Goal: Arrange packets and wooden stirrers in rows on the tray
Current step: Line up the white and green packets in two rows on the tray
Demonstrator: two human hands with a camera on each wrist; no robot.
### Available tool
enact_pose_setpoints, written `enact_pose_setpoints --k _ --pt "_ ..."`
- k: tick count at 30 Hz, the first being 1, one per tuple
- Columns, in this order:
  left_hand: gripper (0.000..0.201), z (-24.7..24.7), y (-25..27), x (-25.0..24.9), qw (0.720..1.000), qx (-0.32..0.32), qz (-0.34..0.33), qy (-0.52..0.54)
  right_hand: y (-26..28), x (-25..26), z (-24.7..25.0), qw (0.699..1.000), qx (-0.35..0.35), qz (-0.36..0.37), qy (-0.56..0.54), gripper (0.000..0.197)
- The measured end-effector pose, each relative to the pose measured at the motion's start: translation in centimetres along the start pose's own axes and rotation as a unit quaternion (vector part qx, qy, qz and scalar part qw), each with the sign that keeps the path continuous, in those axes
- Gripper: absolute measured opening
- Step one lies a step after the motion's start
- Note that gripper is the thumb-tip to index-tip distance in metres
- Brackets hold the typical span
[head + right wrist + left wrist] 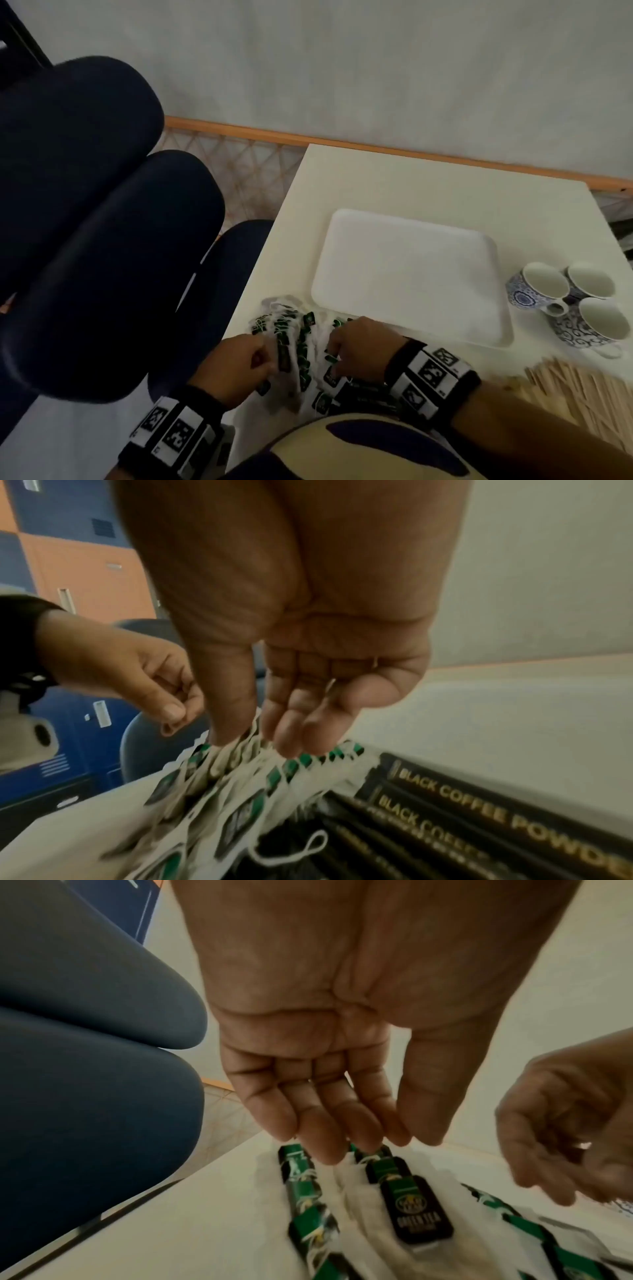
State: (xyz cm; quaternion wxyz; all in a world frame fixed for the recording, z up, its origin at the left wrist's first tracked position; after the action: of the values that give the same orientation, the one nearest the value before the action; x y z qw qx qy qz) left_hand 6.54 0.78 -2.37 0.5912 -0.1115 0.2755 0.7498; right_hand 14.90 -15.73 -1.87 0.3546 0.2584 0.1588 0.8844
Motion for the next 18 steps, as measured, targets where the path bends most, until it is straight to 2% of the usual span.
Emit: enact_pose_setpoints --k 3,7,11,14,18 --pt "0.017 -0.4 0.3 0.7 1.000 0.000 0.014 -0.011 -0.8 -0.1 -0.8 0.998 -0.001 -0.024 0.052 0.043" --pt "0.014 -0.9 0.7 0.5 1.000 -0.003 0.010 0.007 -1.5 0.1 -1.9 0.992 -0.016 -0.030 0.125 0.039" --pt "0.016 -1.7 0.7 0.3 1.000 0.012 0.001 -0.011 -1.3 0.4 -2.7 0.989 -0.024 -0.014 0.145 0.031" --pt "0.025 -2.0 0.7 -0.5 0.999 0.014 -0.017 -0.028 -0.8 0.7 -2.4 0.991 -0.034 0.007 0.127 0.022" --pt "0.014 -1.3 0.5 -1.8 0.999 0.014 -0.037 0.037 0.0 0.1 -0.9 0.999 -0.041 0.020 0.008 0.015"
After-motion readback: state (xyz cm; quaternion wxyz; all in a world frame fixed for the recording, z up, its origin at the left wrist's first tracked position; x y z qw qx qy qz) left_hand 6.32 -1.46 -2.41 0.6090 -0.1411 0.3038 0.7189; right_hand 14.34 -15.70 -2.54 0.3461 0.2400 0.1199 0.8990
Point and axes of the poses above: each hand's wrist, its own y-axis away from the middle knuckle, its own z-axis out of the back of the hand, x = y × z, the point moved 7 cm from there along -y, towards the middle knuckle, and after that the axes turned 4 degrees about -x, right-handed, at the moved point
